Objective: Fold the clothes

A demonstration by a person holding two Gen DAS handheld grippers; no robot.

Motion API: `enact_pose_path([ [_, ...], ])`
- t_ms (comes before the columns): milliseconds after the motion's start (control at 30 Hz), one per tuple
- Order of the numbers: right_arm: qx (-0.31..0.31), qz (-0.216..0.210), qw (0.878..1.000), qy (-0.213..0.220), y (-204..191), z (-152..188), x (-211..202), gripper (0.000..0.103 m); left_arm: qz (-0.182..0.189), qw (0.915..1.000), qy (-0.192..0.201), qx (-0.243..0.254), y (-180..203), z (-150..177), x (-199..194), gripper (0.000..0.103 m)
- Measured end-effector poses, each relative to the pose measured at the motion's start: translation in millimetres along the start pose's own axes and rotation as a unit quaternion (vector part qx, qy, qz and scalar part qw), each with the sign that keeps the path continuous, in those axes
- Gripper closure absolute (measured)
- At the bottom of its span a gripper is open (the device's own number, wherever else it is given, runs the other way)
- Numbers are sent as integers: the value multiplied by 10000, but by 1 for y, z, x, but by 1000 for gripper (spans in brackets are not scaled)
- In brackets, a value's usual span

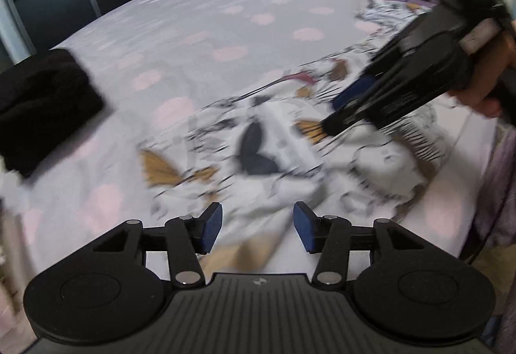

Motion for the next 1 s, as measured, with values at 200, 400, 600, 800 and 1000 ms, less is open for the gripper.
enact_pose_path([
  [200, -260, -371, 9987, 229, -20, -5, -4, 67, 27, 9993, -75, -361, -25, 8, 17, 58],
  [400, -296, -594, 9978, 79, -34, -17, 18, 67, 122, 9973, -138, -706, -47, 14, 36, 68],
  [600, -270, -689, 9971, -184, -43, -27, 49, 67, 243, 9967, -172, -749, -50, 17, 49, 73],
  [800, -256, -859, 9952, -387, -48, -29, 75, 74, 407, 9959, -260, -763, -49, 21, 56, 92],
  [1000, -99, -1208, 9923, -272, -42, -30, 63, 100, 410, 9972, -72, -623, -44, 21, 42, 101],
])
Point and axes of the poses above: each gripper's, at about its wrist camera, not at the fingertips, and x roughly the way its jaws point, y to its right, z to its underside, the point moved 2 cm from there along x, roughly the way its jaws point, and after that the axes turned 3 degrees about z, right-handed, at the moved point
